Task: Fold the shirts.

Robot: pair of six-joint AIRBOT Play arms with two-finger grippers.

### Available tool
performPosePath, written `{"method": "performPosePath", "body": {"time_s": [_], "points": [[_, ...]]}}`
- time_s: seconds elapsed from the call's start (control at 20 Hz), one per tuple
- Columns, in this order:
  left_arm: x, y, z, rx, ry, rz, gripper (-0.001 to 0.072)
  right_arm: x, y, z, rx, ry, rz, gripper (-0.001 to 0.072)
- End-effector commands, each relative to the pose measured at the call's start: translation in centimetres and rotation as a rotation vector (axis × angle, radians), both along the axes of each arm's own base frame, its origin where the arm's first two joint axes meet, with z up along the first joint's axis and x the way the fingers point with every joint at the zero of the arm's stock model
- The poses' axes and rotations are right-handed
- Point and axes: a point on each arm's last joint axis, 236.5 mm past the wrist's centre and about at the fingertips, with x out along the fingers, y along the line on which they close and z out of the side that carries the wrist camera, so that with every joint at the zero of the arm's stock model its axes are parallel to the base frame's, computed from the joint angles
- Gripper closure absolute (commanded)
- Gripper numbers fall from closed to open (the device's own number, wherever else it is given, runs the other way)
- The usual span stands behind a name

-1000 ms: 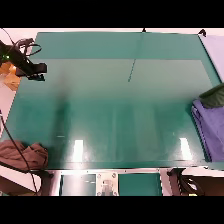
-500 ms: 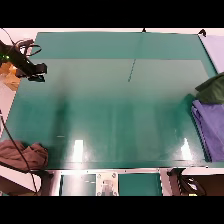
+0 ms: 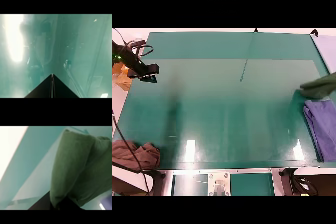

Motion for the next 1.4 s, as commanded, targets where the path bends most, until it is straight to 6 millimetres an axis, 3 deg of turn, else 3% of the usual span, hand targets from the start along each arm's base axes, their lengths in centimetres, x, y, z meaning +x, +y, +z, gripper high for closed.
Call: {"method": "performPosePath", "body": {"time_s": [0.0,0.3,0.55,0.7,0.75,0.8,0.85,0.95,1.0,1.05,1.1,1.15,1.35], "points": [[-0.4,-0.1,0.0,-0.006,0.016,-0.003,0.0686,-6.3,-1.3,-2.3,-0.012,0.255,-0.122,0.0699],[-0.5,-0.8,0.1,-0.033,0.019,-0.009,0.0686,-19.5,-1.9,-7.5,0.024,0.731,-0.298,0.0698],[-0.6,-0.9,0.1,-0.035,0.022,-0.017,0.0686,-26.2,0.9,-15.2,0.147,1.056,-0.294,0.0696],[-0.4,-0.9,0.1,-0.034,0.015,-0.016,0.0686,-28.3,1.7,-19.6,0.160,1.151,-0.277,0.0684],[-0.4,-0.8,0.1,-0.034,0.014,-0.016,0.0686,-28.6,2.0,-20.7,0.167,1.161,-0.270,0.0563],[-0.4,-0.8,0.1,-0.034,0.013,-0.016,0.0686,-28.7,2.4,-21.6,0.182,1.169,-0.260,0.0275],[-0.2,-0.8,0.2,-0.034,0.004,-0.014,0.0686,-28.4,2.7,-22.2,0.200,1.166,-0.249,0.0117],[0.4,-0.8,0.2,-0.034,-0.022,-0.010,0.0686,-26.7,3.2,-22.3,0.235,1.114,-0.235,0.0118],[0.7,-1.0,0.3,-0.044,-0.032,-0.011,0.0686,-25.1,3.4,-22.0,0.246,1.064,-0.225,0.0129],[0.7,-1.5,0.4,-0.061,-0.036,-0.020,0.0686,-23.0,3.6,-21.3,0.243,1.004,-0.198,0.0252],[0.7,-2.1,0.6,-0.085,-0.040,-0.037,0.0687,-20.8,3.9,-20.4,0.225,0.938,-0.144,0.0528],[0.6,-2.8,0.8,-0.113,-0.039,-0.047,0.0687,-18.2,4.5,-19.2,0.197,0.868,-0.084,0.0689],[-0.6,-4.5,2.9,-0.106,-0.060,-0.092,0.0687,-9.6,8.0,-14.5,-0.028,0.633,0.087,0.0698]]}}
